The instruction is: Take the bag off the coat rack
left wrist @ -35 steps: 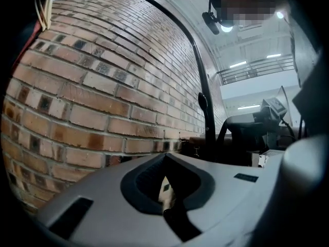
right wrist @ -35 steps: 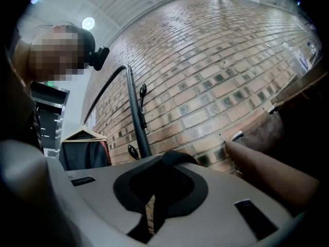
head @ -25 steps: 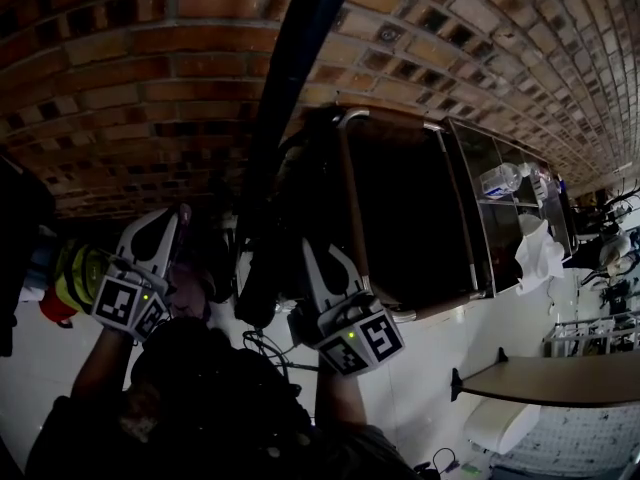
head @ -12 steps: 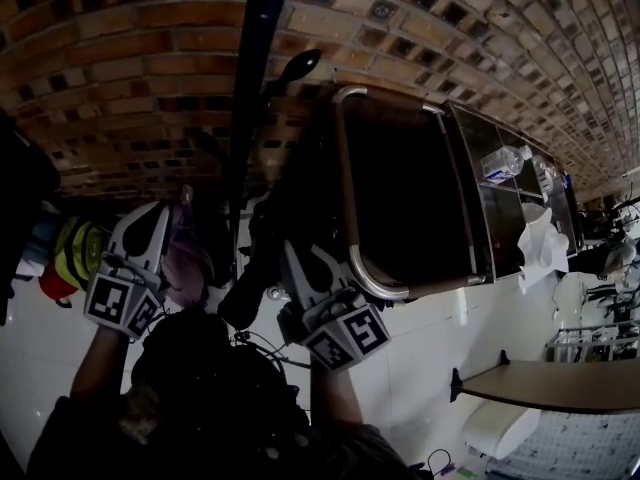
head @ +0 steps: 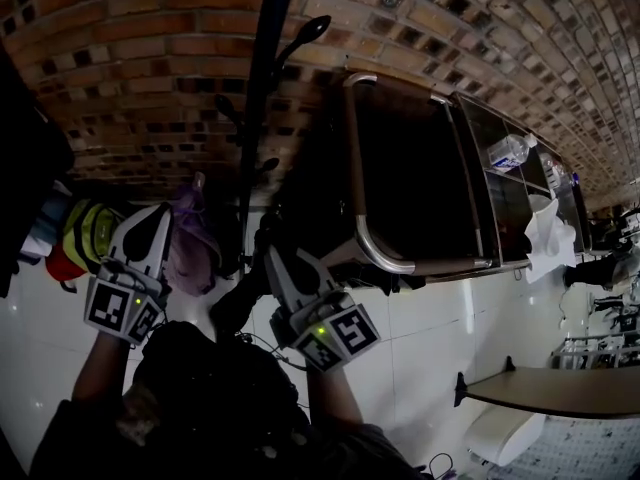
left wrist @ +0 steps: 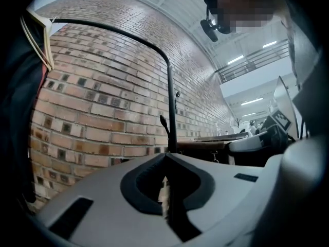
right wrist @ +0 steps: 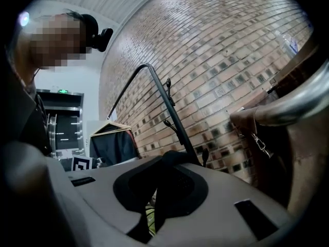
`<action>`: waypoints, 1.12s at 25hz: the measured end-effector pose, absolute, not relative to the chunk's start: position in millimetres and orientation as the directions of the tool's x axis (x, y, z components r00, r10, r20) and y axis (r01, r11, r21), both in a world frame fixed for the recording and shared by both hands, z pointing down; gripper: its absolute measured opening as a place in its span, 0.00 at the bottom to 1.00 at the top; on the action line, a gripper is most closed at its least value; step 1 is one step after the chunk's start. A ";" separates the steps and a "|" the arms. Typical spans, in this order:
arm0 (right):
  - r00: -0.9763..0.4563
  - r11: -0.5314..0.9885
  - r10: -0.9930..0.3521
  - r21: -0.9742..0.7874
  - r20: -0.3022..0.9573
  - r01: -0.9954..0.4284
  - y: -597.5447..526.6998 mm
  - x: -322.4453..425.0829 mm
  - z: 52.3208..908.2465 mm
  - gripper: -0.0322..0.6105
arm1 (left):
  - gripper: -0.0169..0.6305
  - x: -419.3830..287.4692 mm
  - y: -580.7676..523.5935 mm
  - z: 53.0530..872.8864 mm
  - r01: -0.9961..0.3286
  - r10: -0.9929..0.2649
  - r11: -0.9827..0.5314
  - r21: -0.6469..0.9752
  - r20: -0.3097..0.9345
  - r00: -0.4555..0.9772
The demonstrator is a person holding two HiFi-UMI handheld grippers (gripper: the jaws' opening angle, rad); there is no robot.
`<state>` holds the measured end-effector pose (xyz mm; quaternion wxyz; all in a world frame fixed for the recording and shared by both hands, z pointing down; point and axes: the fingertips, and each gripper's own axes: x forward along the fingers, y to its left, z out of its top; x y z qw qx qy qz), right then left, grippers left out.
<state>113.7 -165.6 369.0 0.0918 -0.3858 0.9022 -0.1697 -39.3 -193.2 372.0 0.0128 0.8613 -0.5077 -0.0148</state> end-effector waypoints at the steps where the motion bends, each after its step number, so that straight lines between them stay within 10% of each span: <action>1: -0.685 0.646 -0.728 -0.375 -0.038 -0.665 -160.7 110.6 368.0 0.07 | 0.08 -42.4 -189.1 369.9 -0.874 -0.875 -0.485 0.037 -0.020 0.484; 28: -0.521 0.543 -0.840 -0.244 -0.154 -0.804 48.5 2.7 322.2 0.07 | 0.08 -179.1 54.7 336.9 -0.825 -0.819 -0.565 -0.009 -0.122 0.561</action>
